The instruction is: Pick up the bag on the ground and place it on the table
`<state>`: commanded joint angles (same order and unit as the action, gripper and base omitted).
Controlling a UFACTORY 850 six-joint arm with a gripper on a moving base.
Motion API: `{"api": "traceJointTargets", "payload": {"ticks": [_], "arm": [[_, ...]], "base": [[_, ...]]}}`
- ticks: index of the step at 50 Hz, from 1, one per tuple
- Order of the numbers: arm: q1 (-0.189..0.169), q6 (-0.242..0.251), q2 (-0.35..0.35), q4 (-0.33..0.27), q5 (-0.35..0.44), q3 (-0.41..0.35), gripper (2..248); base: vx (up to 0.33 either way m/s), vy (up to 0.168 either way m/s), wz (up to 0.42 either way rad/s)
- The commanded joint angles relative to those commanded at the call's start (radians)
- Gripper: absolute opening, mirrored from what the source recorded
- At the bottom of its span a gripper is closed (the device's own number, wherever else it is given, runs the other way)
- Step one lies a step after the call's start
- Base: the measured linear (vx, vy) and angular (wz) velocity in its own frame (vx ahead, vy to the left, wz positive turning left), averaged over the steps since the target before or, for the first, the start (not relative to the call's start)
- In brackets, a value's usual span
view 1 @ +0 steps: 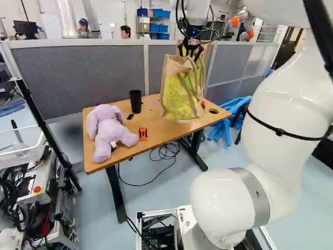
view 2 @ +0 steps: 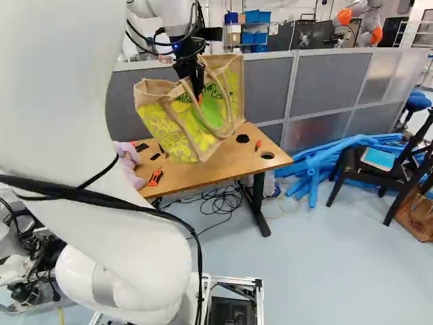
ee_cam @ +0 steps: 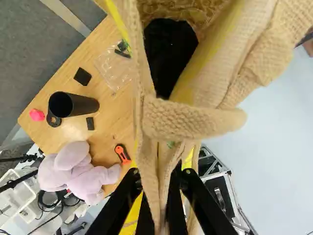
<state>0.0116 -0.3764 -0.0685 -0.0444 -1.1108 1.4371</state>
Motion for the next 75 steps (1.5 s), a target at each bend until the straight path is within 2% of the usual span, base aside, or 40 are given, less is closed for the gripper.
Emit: {"api": "traceJointTargets", "payload": {"ticks": [17, 21, 30, 63, 75], "arm": [[0.0, 0.0, 0.0, 0.0, 0.0, 0.0, 21], [0.0, -0.017, 0.0, 0.0, 0.0, 0.0, 21], [0.0, -0.097, 0.0, 0.0, 0.0, 0.0, 21], [0.0, -0.439, 0.0, 0.0, 0.0, 0.0, 21], [0.0, -0.47, -0.011, 0.0, 0.0, -0.005, 21]], "base": [[0.0, 0.0, 0.0], [0.0, 0.0, 0.0], [0.0, 0.0, 0.0], [0.0, 0.0, 0.0], [0.0, 0.0, 0.0]]}}
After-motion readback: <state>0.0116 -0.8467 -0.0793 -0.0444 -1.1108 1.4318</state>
